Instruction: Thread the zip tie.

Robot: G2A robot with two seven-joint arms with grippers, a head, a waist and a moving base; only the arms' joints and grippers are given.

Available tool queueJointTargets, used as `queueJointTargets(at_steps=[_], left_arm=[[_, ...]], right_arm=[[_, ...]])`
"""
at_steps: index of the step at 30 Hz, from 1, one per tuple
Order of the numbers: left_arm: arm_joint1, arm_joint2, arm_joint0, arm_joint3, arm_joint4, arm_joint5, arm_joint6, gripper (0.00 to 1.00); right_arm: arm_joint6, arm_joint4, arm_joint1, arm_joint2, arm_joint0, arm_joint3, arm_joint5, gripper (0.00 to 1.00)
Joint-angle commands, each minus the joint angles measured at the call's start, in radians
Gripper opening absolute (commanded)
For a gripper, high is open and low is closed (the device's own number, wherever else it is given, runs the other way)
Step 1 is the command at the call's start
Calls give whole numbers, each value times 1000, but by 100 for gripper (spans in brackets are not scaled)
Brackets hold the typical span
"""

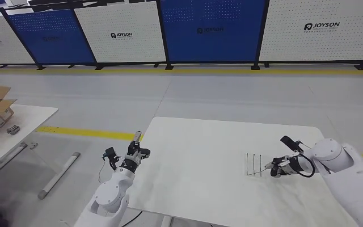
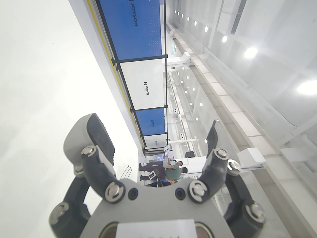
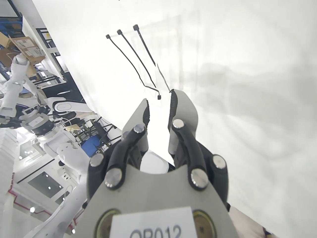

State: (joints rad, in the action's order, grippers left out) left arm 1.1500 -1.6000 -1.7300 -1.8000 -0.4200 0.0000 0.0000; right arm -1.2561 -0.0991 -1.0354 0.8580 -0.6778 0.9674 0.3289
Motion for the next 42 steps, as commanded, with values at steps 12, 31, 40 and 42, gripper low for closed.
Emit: queueJointTargets(at_steps=[12, 31, 40, 42], left_arm=[[0, 0, 0, 0, 0, 0, 0, 100], [0, 0, 0, 0, 0, 0, 0, 100], [0, 0, 0, 0, 0, 0, 0, 100], [0, 0, 0, 0, 0, 0, 0, 100]], right_arm=[[-3, -20, -30, -49, 50, -67, 11, 21], [2, -32, -59, -75, 85, -112, 11, 0], [3, -47, -43, -38, 70, -57, 9, 0], [6, -53, -32, -20, 55, -30, 11, 0]])
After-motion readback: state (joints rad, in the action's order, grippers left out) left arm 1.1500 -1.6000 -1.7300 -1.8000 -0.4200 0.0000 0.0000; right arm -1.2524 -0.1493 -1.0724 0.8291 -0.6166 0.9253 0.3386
